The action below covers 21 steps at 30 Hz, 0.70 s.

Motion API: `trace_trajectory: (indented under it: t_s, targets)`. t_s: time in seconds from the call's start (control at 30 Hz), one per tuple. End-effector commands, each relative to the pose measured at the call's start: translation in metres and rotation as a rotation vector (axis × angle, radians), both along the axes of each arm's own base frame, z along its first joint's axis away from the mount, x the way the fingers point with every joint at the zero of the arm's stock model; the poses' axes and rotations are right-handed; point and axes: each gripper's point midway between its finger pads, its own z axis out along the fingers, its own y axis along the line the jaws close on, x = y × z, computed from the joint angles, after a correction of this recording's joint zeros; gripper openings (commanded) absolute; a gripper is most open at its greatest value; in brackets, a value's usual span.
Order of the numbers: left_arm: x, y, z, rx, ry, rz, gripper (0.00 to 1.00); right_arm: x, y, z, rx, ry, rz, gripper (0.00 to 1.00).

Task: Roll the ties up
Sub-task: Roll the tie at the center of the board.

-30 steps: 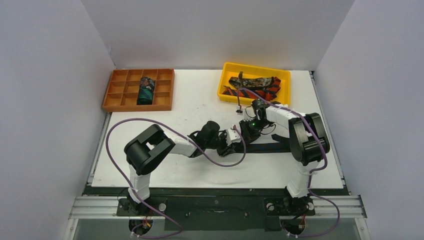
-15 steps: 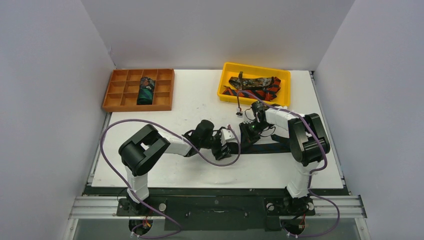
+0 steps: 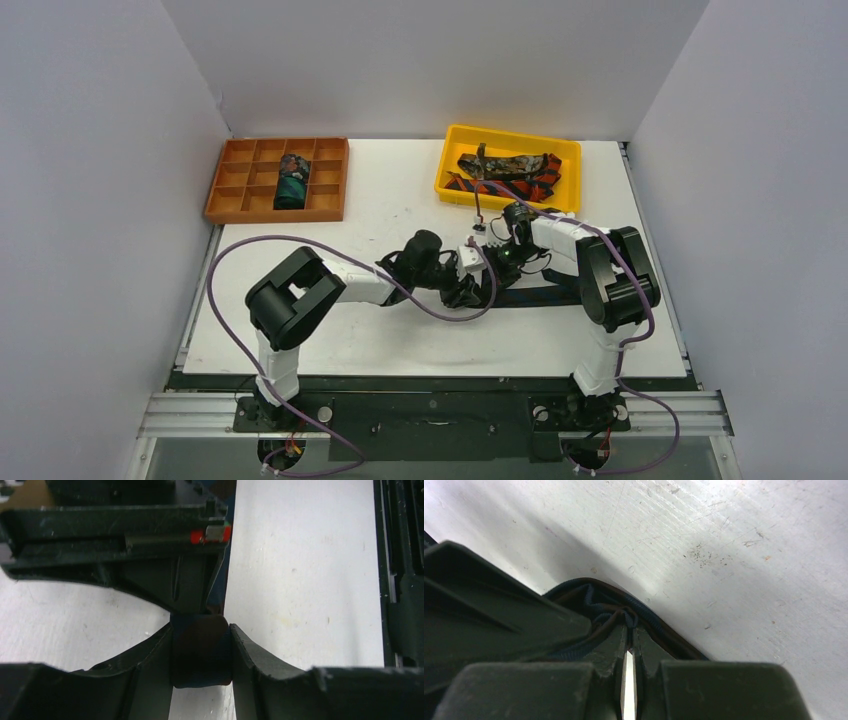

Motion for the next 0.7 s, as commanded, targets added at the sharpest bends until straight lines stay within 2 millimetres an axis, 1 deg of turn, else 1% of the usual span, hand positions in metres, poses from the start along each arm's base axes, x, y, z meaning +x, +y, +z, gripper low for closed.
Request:
trace_trajectory:
  t_s: [0.0, 0.03, 0.07, 0.1, 0.17, 0.2, 0.23, 0.27, 0.33, 0.43, 0.5, 0.57, 0.6, 0.67]
  targets:
    - [-0.003, -0.03, 0.022, -0.075, -0.021, -0.052, 0.36, 0.003, -0.016, -0.028, -0.1, -0.035, 0.012, 0.0]
    - [-0.003, -0.035, 0.022, -0.078, -0.025, -0.054, 0.36, 0.003, -0.015, -0.028, -0.089, -0.037, 0.01, 0.0]
    - [-0.003, -0.036, 0.017, -0.069, -0.019, -0.047, 0.37, 0.003, -0.014, -0.027, -0.083, -0.035, 0.009, 0.0]
    - [-0.003, -0.04, 0.016, -0.069, -0.02, -0.049, 0.38, 0.002, -0.012, -0.026, -0.07, -0.037, 0.008, 0.0]
    - [-0.003, -0.04, 0.003, -0.047, -0.011, -0.04, 0.39, 0.002, -0.01, -0.024, -0.056, -0.036, 0.006, 0.0]
    - [-0.002, -0.038, -0.009, -0.021, -0.006, -0.032, 0.4, 0.002, -0.009, -0.023, -0.051, -0.039, 0.006, 0.0]
    - [0.0, -0.035, -0.016, -0.002, -0.01, -0.028, 0.4, 0.002, -0.008, -0.022, -0.042, -0.037, 0.007, 0.0]
    - [0.001, -0.03, -0.028, 0.033, -0.004, -0.012, 0.4, 0.002, -0.008, -0.021, -0.039, -0.039, 0.007, 0.0]
    - [0.0, -0.015, -0.048, 0.088, -0.001, -0.006, 0.37, 0.002, -0.007, -0.019, -0.03, -0.045, 0.009, 0.0]
    - [-0.013, 0.006, -0.075, 0.17, 0.011, -0.035, 0.33, 0.001, -0.002, -0.014, 0.004, -0.042, 0.012, 0.0]
    - [-0.018, 0.014, -0.086, 0.207, 0.025, -0.042, 0.3, 0.0, 0.001, -0.01, 0.027, -0.038, 0.01, 0.0]
    - [-0.019, 0.019, -0.094, 0.244, 0.033, -0.036, 0.28, 0.0, 0.003, -0.005, 0.046, -0.039, 0.004, 0.0]
    - [-0.018, 0.02, -0.095, 0.252, 0.035, -0.034, 0.27, 0.001, 0.003, 0.0, 0.061, -0.042, -0.001, 0.0]
    - [-0.02, 0.024, -0.1, 0.278, 0.047, -0.029, 0.26, 0.002, 0.0, 0.007, 0.074, -0.042, -0.021, 0.06]
